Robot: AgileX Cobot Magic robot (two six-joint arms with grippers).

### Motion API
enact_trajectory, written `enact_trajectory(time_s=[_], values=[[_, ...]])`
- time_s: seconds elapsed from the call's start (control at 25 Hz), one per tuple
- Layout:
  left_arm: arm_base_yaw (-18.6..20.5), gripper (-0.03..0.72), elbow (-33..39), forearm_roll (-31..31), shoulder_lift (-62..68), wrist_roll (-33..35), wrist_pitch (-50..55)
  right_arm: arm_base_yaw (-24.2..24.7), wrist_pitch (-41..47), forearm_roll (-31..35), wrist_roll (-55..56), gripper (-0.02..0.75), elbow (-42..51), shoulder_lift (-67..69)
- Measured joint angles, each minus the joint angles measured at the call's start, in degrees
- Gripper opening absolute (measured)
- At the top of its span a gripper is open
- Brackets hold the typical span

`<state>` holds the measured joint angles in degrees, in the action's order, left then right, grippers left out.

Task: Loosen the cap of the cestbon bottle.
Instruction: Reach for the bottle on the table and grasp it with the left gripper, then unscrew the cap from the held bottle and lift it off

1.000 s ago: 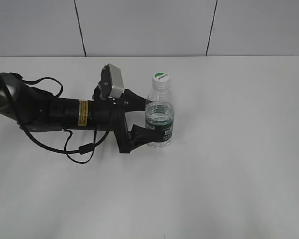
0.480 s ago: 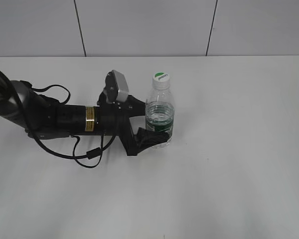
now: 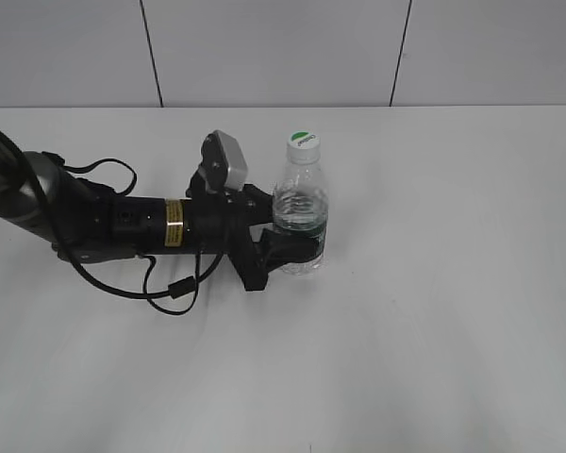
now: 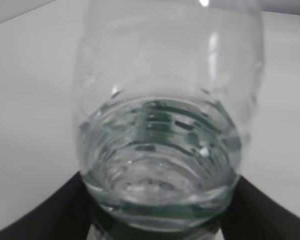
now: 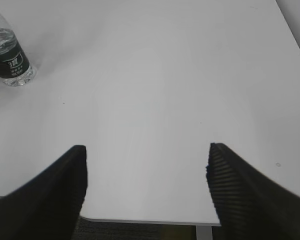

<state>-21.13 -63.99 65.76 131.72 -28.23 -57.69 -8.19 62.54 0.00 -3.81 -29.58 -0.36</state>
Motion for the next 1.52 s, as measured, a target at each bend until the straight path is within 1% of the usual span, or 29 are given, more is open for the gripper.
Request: enact_trajectory(time_s=[0.04,0.32,0.52,0.72,1.2,1.4,1.52], values=[[0.00,0.416,0.00,0.00,0.00,0.00,0.00,0.00,0.00,0.00,0.00,0.569,0.00,0.00],[0.00,0.416,-0.06,0.11,0.00,-0.05,0.00,0.00,-0.66,0.00,0.00,0.569,-0.66,0.18],[0.00,0.416,-0.16,1.39,0.00,-0.05,0.00,0.00,-1.86,0.00,0.91,0.569,-2.95,5.40],[0.06,0.416,-0.16,3.70,0.00,-0.05,-0.86,0.00,-1.88,1.11,1.34,0.569,-7.74,15.47],[0.06,0.416,-0.16,4.10,0.00,-0.05,-1.03,0.00,-0.84,1.29,3.81,0.569,-20.93,42.80],[0.06,0.416,-0.16,4.10,0.00,-0.05,-1.14,0.00,2.83,2.70,3.81,0.569,-26.28,53.94],[0.06,0.416,-0.16,4.10,0.00,-0.05,-1.14,0.00,5.94,4.34,3.81,0.537,-30.05,59.10]])
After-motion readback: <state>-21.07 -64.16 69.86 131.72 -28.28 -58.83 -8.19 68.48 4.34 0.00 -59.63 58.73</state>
